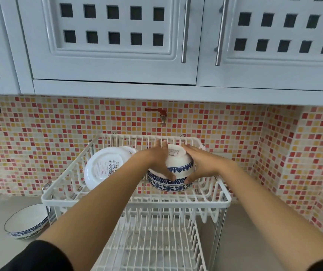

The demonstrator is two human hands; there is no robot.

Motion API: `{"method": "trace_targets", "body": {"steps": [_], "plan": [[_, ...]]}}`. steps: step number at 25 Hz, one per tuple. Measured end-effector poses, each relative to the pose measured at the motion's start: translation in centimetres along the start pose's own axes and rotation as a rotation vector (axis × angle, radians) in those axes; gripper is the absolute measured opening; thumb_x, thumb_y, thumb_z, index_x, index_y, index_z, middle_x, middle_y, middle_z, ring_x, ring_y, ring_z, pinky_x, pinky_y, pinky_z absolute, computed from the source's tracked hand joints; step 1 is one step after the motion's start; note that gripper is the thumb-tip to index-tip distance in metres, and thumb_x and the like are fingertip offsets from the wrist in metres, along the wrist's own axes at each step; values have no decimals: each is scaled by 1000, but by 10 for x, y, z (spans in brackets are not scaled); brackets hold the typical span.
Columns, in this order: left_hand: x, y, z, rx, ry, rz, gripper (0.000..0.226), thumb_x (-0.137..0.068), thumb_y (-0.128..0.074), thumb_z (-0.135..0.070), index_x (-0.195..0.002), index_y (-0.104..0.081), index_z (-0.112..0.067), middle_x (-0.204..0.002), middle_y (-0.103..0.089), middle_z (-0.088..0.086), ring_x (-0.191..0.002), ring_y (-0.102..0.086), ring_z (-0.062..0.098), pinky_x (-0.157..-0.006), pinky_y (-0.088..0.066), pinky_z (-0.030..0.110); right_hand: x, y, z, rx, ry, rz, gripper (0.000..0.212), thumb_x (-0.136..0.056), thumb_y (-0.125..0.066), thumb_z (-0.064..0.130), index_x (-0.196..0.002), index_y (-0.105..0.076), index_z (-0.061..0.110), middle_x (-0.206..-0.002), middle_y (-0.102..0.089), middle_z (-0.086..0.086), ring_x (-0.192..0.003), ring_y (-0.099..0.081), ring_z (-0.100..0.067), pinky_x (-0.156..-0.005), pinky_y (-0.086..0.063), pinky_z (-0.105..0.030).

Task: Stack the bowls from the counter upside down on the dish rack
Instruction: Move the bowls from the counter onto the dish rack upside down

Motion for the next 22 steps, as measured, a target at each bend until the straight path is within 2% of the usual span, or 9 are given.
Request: {"method": "trace_targets", "body": {"steps": [3, 5, 9, 12, 16, 22], "plan": [[13, 24, 0, 19, -91, -153, 94, -92, -49, -47, -149, 13, -6, -160, 12, 12, -149, -8, 30, -120, -16, 41, 13, 8, 8, -56, -56, 5, 115, -70, -77, 43, -151, 0, 19, -161, -4, 0, -147, -10, -19, -120, -16, -37], [30, 43, 12, 45, -126, -260, 78, -98, -38, -40, -151, 8, -6, -161, 4, 13, -149, -8, 30, -120, -14, 40, 21, 17, 28, -60, -52, -11, 107, -76, -69, 51, -152, -1, 18, -161, -3, 0, -148, -9, -19, -118, -14, -37], [78, 68, 57, 188, -107, -451, 59, -102, -29, -30, -151, -7, -6, -160, -13, 12, -148, -14, 30, -119, -17, 40, 22, 30, 99, -138, -20, -121, 100, -75, -36, 76, -151, -3, 21, -161, -3, 1, -147, -12, -19, -120, -15, -41], [117, 75, 111, 260, -39, -542, 55, -102, -25, -29, -150, -15, -5, -157, -24, 17, -145, -24, 32, -116, -24, 42, 8, 33, 165, -182, 52, -252, 86, -85, -24, 70, -152, -4, 20, -161, -2, 0, -148, -9, -18, -120, -10, -39], [176, 72, 211, 255, 82, -559, 56, -102, -25, -34, -149, -19, -4, -154, -29, 19, -143, -27, 34, -115, -27, 43, -18, 17, 271, -177, 117, -300, 74, -95, -24, 56, -152, -6, 12, -161, -2, -4, -148, -6, -17, -118, -9, -34], [252, 29, 336, 163, 262, -439, 57, -102, -21, -38, -149, -20, -6, -158, -20, 14, -147, -18, 30, -118, -20, 41, -56, -33, 400, -17, 110, -311, 70, -97, -23, 53, -151, -5, 12, -161, 1, -6, -149, -4, -22, -119, -11, -42]]}}
Point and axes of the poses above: each hand's wrist, its own x-axis away from the middle knuckle, its own y-axis out of the back of the hand, z = x × y, the point moved 9 cm from there along -x, towards the middle knuckle
